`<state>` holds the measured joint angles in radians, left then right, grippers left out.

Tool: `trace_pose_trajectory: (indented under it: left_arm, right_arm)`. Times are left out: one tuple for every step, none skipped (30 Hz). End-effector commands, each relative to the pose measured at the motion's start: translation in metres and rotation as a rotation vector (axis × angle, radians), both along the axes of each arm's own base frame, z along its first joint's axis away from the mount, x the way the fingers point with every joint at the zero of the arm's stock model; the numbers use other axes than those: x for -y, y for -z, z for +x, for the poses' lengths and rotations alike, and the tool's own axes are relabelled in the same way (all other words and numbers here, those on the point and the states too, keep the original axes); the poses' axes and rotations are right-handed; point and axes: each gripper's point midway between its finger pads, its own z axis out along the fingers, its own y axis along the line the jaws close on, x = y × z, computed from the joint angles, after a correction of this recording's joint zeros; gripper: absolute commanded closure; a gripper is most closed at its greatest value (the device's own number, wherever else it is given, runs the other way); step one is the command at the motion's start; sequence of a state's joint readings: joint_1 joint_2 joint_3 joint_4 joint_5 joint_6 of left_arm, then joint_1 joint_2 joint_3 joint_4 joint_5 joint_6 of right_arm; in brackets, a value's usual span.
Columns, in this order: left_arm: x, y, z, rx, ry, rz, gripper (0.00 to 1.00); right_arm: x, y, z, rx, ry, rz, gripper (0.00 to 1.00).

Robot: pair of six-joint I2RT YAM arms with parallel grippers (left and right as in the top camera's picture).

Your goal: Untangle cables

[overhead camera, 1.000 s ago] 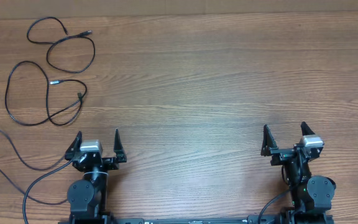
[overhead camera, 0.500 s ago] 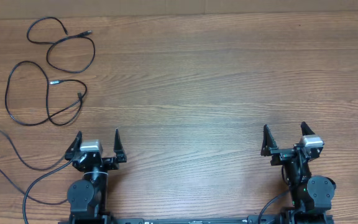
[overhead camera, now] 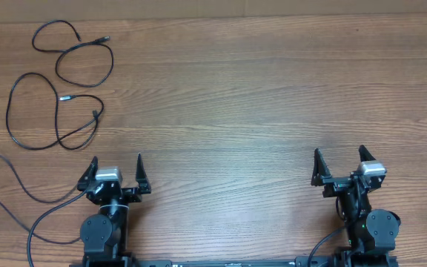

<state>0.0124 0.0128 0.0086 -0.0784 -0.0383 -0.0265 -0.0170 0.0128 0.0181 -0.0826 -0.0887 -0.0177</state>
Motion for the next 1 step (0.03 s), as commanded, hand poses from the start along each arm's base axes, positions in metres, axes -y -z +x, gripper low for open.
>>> trace_pose_trajectory:
  left_arm:
    - [0.0019, -0.0005, -0.0001, 0.007, 0.008, -0.010, 0.00]
  right_arm:
    - [0.0002, 0.0017, 0.0000, 0.003, 0.004, 0.010, 0.00]
